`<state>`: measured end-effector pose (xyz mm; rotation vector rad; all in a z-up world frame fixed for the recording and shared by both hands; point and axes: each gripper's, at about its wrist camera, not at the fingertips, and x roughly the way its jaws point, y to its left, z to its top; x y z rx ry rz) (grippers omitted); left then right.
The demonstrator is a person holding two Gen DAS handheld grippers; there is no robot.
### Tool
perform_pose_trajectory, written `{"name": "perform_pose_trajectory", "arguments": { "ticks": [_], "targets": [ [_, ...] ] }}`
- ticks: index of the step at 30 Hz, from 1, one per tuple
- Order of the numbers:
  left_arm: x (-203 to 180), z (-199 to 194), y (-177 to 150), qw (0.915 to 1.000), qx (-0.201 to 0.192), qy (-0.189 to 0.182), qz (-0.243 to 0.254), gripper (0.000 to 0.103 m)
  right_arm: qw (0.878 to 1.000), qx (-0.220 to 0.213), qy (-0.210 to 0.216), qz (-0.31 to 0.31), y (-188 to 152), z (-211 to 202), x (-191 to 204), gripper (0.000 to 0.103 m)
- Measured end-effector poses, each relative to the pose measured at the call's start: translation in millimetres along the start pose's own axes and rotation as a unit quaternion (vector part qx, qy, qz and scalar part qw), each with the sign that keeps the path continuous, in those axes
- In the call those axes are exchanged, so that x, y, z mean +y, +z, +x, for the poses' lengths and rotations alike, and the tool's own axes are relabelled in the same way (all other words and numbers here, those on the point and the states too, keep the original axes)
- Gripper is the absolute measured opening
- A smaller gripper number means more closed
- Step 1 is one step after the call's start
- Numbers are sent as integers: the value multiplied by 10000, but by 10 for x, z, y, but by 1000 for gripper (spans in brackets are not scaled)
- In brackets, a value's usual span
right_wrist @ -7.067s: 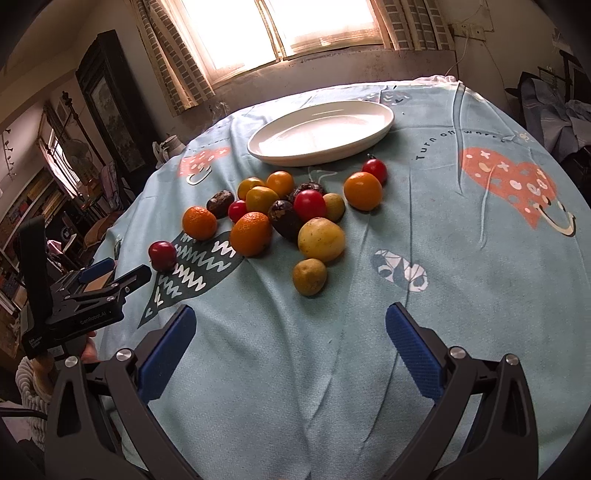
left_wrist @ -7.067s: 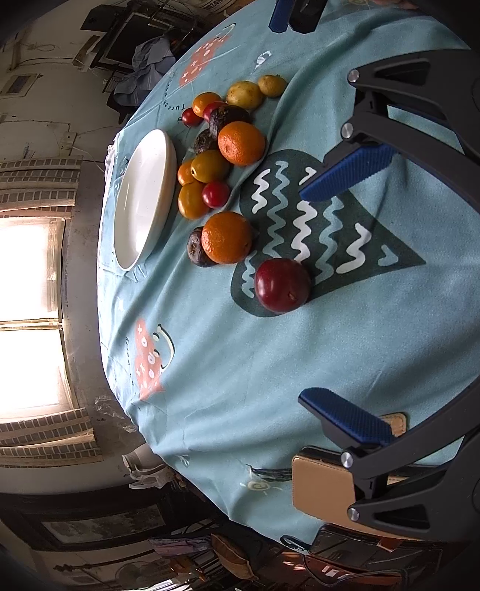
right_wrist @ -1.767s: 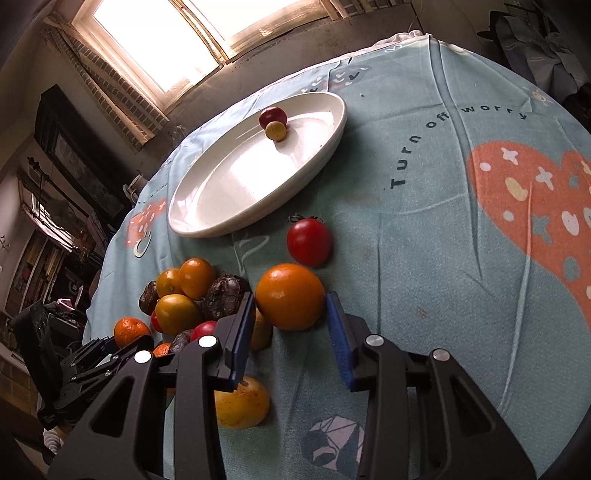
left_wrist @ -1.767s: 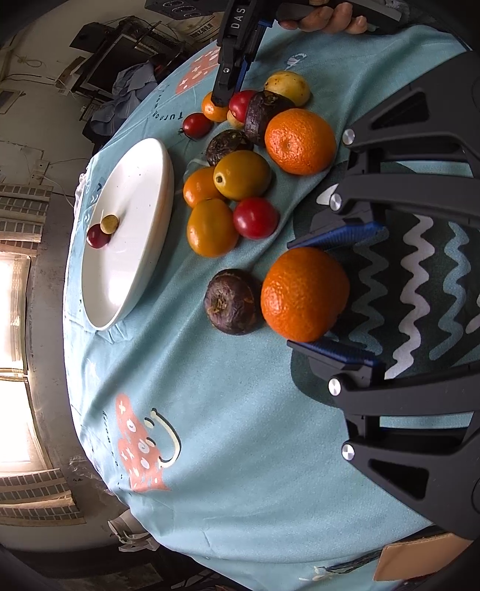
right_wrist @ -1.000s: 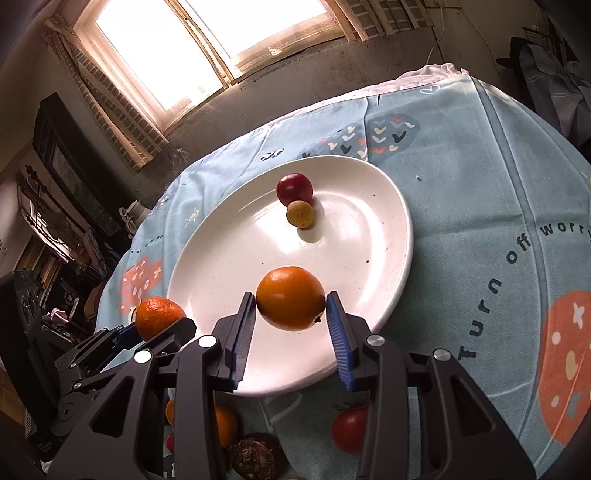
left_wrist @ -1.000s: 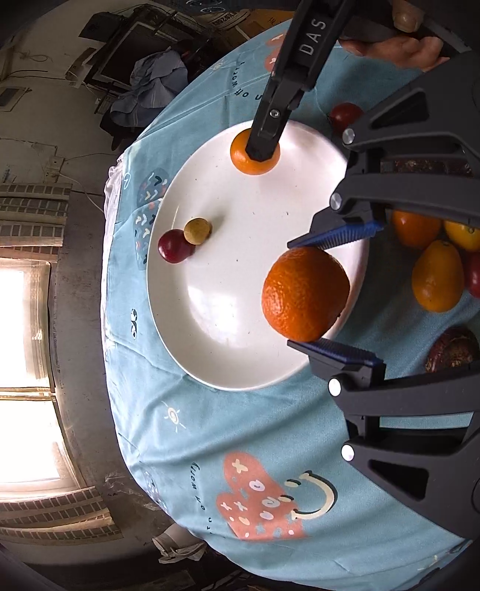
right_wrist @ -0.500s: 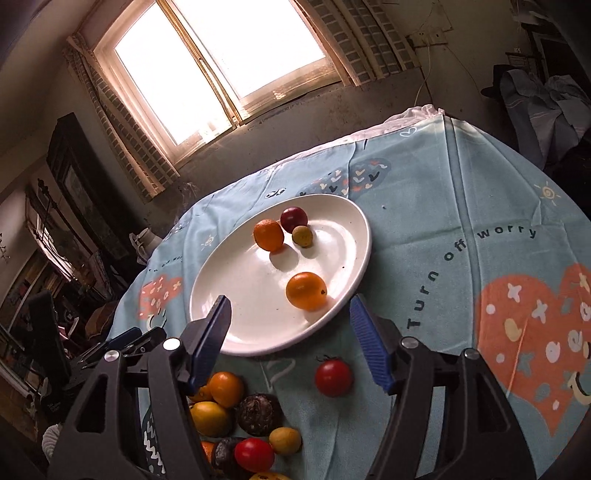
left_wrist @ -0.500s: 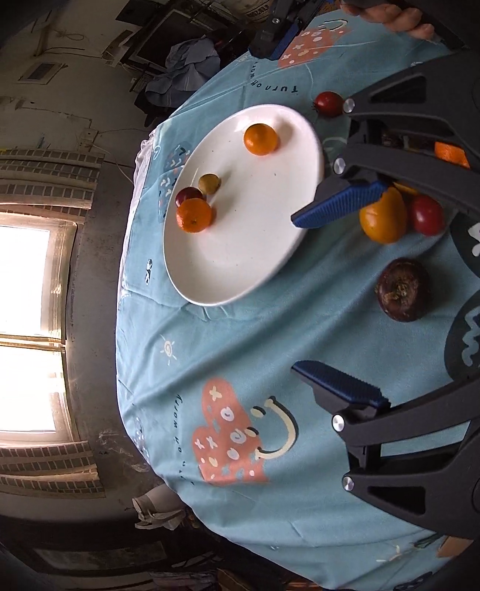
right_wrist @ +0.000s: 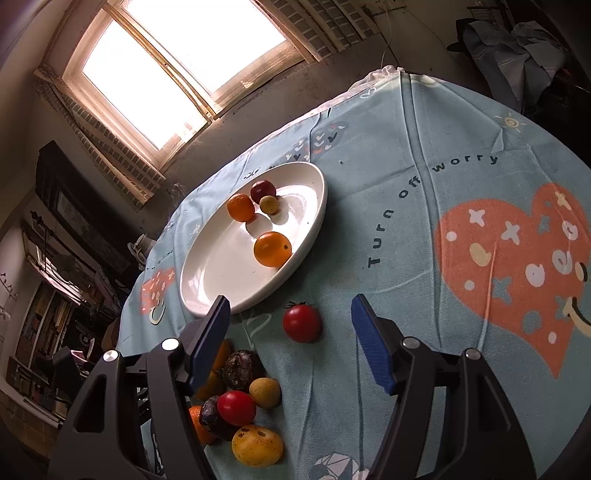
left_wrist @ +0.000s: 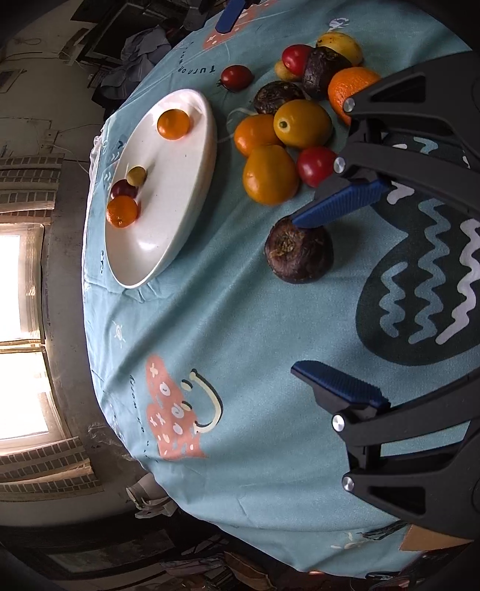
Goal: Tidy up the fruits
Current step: 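Grasp the dark brown fruit with the left tool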
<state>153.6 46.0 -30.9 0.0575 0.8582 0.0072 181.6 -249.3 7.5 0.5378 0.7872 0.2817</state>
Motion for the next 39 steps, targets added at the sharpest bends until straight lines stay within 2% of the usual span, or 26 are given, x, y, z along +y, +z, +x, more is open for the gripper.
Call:
{"name": "perform_pose_trajectory", "arguments": {
  "ticks": [9, 12, 14, 16, 19, 22, 25, 28, 33, 39],
  "targets": [
    [-76, 190, 14, 9995, 254, -85, 163, 77, 10000, 81, -17, 13, -22, 28, -2, 68],
    [-49, 197, 27, 9994, 247, -209, 84, 71, 10000, 87, -33, 17, -27, 31, -8, 68],
    [-39, 201, 23, 9992, 259, -302, 58, 57, 9999, 96, -44, 20, -20, 42, -14, 68],
    [-43, 228, 21, 9986, 305, -423, 46, 53, 9999, 112, -45, 25, -20, 50, -14, 68],
    [-74, 237, 17, 9988, 275, -395, 111, 52, 9999, 127, -50, 15, -26, 60, -10, 68],
    [-44, 218, 29, 9986, 270, -452, 33, 44, 9998, 181, -32, -8, -34, 86, -3, 68],
    [80, 190, 55, 9992, 206, -244, -225, 44, 9995, 287, 5, -97, -52, 124, 29, 68],
    [187, 203, 71, 9983, 247, -240, -477, 43, 9990, 365, -38, -238, -72, 175, 70, 68],
    [142, 216, 73, 9987, 268, -199, -378, 44, 9980, 515, -142, -325, -101, 285, 72, 68],
    [127, 227, 61, 9989, 292, -178, -334, 44, 9956, 639, -264, -632, -122, 427, 157, 55]
  ]
}}
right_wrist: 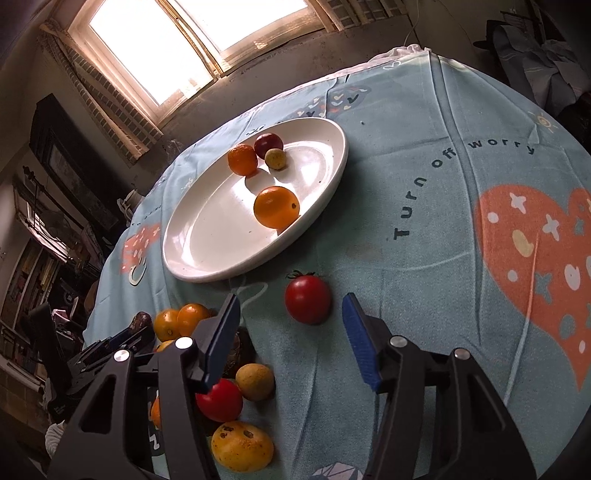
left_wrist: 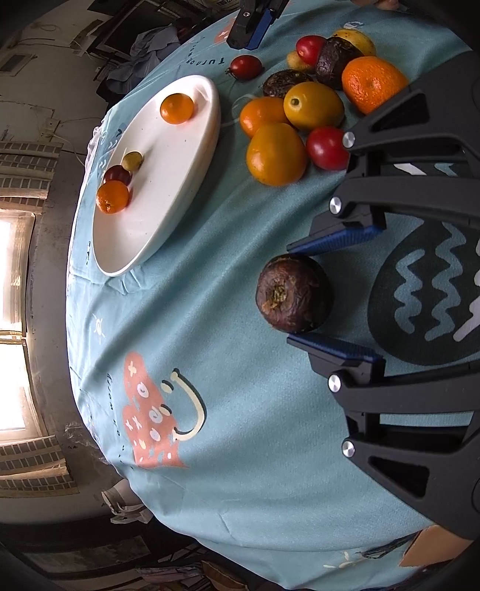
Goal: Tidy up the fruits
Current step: 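Grasp the dark brown fruit with the left tool, then place dark brown fruit on plate with left tool while right tool places red plum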
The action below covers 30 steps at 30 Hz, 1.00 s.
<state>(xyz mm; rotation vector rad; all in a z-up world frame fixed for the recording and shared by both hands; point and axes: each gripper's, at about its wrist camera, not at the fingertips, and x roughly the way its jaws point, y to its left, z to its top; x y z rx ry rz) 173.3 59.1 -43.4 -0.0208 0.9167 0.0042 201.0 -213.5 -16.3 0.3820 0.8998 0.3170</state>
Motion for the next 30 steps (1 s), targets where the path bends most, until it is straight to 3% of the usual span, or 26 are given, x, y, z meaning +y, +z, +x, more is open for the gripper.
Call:
{"name": "perform_pose_trajectory", "arguments": {
  "ticks": [2, 7, 11, 20, 25, 30],
  "targets": [
    [-16, 12, -3, 10000, 17, 28, 39, 44, 9998, 99, -100, -129, 0, 79, 38, 44],
    [-38, 23, -10, 9999, 12, 96, 111, 44, 9980, 66, -500, -378, 8, 178, 78, 41],
    [-41, 26, -15, 9998, 2, 108, 138, 44, 9971, 36, -665, -371, 33, 223, 18, 28],
    [-34, -59, -7, 9997, -182, 97, 90, 43, 9981, -78, -493, -357, -8, 85, 36, 27],
    [-78, -216, 40, 9987, -487, 108, 131, 43, 9964, -508, -497, -470, 11, -144, 108, 28],
    [-305, -324, 345, 9966, -743, 99, 339, 44, 9935, -910, -368, -585, 185, -340, 252, 28]
  ]
}}
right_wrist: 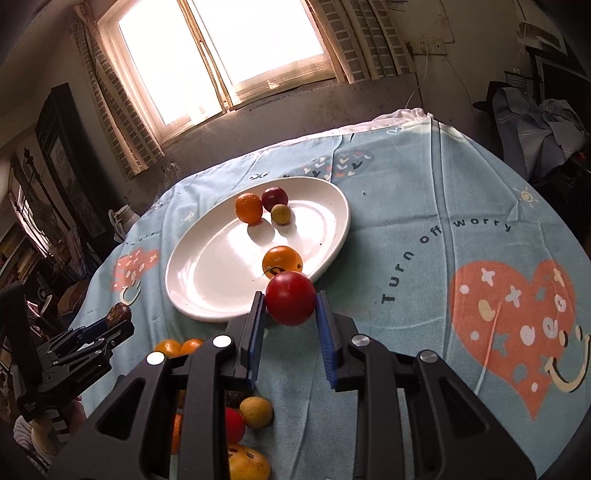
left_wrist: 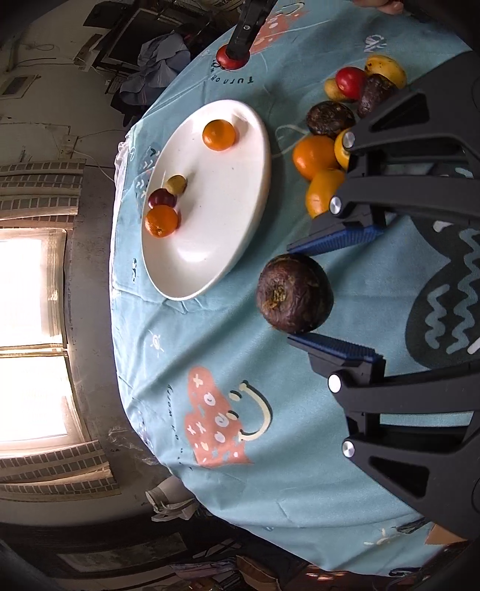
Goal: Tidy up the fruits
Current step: 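Place dark brown fruit on plate with left tool while right tool places red plum, then move the left tool to the yellow-orange fruit and close on it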
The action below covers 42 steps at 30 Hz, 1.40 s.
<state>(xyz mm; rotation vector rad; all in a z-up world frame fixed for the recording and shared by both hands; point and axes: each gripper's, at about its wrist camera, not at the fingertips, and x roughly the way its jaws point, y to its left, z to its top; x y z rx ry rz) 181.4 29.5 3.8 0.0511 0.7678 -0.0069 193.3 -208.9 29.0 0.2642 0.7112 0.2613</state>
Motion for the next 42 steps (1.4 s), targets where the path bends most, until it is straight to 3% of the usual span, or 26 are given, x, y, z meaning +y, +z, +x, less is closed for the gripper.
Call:
{"name": "perform_pose_trajectory", "arguments": {
  "ticks": [7, 14, 15, 17, 21, 22, 23, 24, 29, 33, 38, 42],
  "targets": [
    [-391, 195, 489, 9994, -279, -42, 188, 44, 9996, -14, -105, -247, 476, 358, 213, 28],
    [-526, 652, 547, 9996, -36, -21, 293, 45, 9982, 375, -252, -382, 506, 1005, 183, 28],
    [-518, 677, 549, 9996, -39, -6, 287, 47, 9977, 457, -273, -418, 499, 1055, 180, 28],
    [-492, 682, 551, 9996, -66, -13, 259, 63, 9962, 556, -387, -541, 498, 1103, 193, 28],
    [-395, 577, 533, 9998, -149, -44, 144, 67, 9972, 362, -344, -549, 537, 943, 215, 29],
    [-363, 536, 523, 9998, -183, 4, 105, 70, 9978, 301, -278, -514, 554, 877, 225, 35],
    [-328, 499, 513, 9997, -217, 56, 58, 74, 9982, 225, -252, -502, 571, 809, 243, 55],
    [-294, 465, 498, 9997, -240, 83, 6, 74, 9982, 97, -281, -518, 581, 735, 266, 63],
    [-141, 276, 350, 9994, -241, 75, -239, 75, 9958, -464, -348, -707, 582, 371, 361, 64],
    [-47, 91, 113, 9991, -259, 186, -279, 80, 9970, -496, -64, -585, 367, 42, 293, 64],
    [-70, -85, -212, 9998, -150, 153, -61, 80, 9970, -478, -184, -583, -113, -258, 141, 64],
    [-163, -211, -335, 9995, -249, 114, 164, 81, 9977, -422, -225, -481, -242, -334, 71, 69]
  ]
}}
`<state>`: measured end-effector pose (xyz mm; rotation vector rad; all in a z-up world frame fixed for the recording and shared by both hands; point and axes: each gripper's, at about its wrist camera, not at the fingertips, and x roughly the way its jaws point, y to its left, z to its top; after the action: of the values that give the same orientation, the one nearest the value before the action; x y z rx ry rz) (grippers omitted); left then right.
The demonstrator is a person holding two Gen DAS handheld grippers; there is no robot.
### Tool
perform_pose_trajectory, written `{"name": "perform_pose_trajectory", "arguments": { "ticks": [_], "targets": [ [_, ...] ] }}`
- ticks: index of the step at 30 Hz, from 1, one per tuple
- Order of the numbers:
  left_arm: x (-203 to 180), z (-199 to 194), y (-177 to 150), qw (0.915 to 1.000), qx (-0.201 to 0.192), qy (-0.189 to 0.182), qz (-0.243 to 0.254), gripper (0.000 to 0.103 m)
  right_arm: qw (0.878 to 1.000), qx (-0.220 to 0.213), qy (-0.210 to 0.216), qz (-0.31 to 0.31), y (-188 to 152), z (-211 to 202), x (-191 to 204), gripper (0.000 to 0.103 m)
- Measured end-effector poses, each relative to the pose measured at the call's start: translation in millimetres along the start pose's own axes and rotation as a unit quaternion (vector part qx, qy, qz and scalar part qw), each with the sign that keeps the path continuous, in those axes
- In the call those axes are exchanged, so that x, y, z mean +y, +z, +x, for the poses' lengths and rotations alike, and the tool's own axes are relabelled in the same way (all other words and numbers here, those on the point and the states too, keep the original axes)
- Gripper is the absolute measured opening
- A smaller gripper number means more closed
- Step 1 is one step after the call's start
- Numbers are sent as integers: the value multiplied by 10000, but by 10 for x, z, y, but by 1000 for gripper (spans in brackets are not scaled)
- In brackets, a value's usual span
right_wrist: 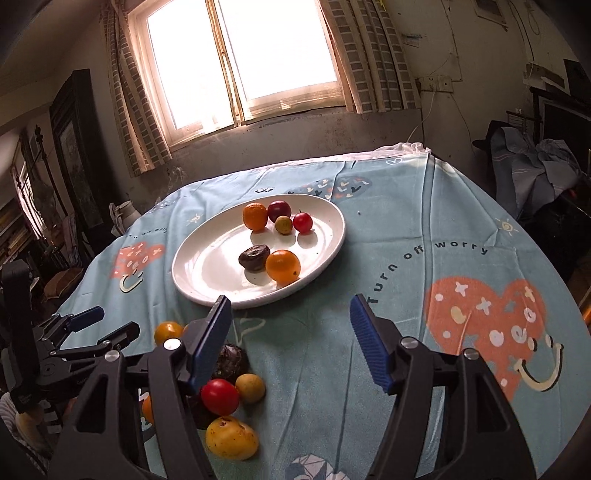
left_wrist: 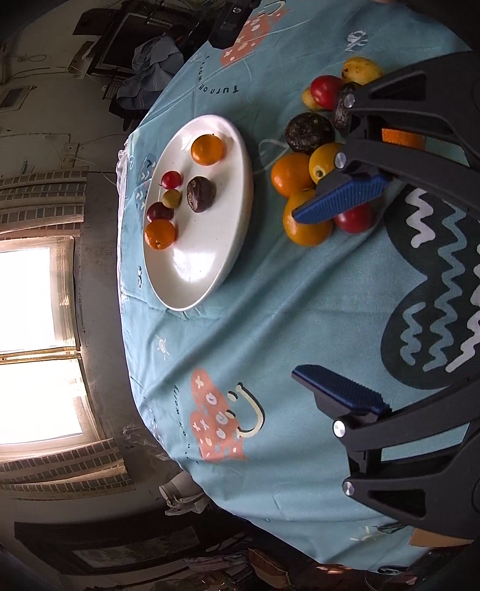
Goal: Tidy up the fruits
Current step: 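Move the left tool to the yellow-orange fruit and close on it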
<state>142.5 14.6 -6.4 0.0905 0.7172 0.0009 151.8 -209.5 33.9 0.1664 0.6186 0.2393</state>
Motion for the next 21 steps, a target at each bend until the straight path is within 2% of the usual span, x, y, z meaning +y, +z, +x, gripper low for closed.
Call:
{"name": "perform_pose_trajectory", "arguments": {
  "ticks": [5, 10, 15, 16, 18, 21],
  "targets": [
    [-25, 44, -21, 10000, 68, -13, 53, 83, 9999, 89, -31, 95, -15, 41, -30, 69],
    [-49, 161, 39, 9991, 197, -381, -14, 83, 9998, 146, -99, 69, -17, 67, -17, 69],
    [-127, 290, 84, 9979, 301, -562, 59, 83, 9996, 219, -139, 133, -20, 97, -46, 69],
    [-137, 335, 81, 9978, 363, -537, 97, 83, 9995, 241, -138, 136, -22, 105, -48, 69],
    [-146, 377, 76, 9983, 363, -426, 157, 91, 9995, 257, -147, 141, -23, 110, -50, 69],
    [-40, 288, 96, 9997, 87, 131, 196, 92, 9996, 209, -141, 159, -15, 93, -64, 69]
  ]
}}
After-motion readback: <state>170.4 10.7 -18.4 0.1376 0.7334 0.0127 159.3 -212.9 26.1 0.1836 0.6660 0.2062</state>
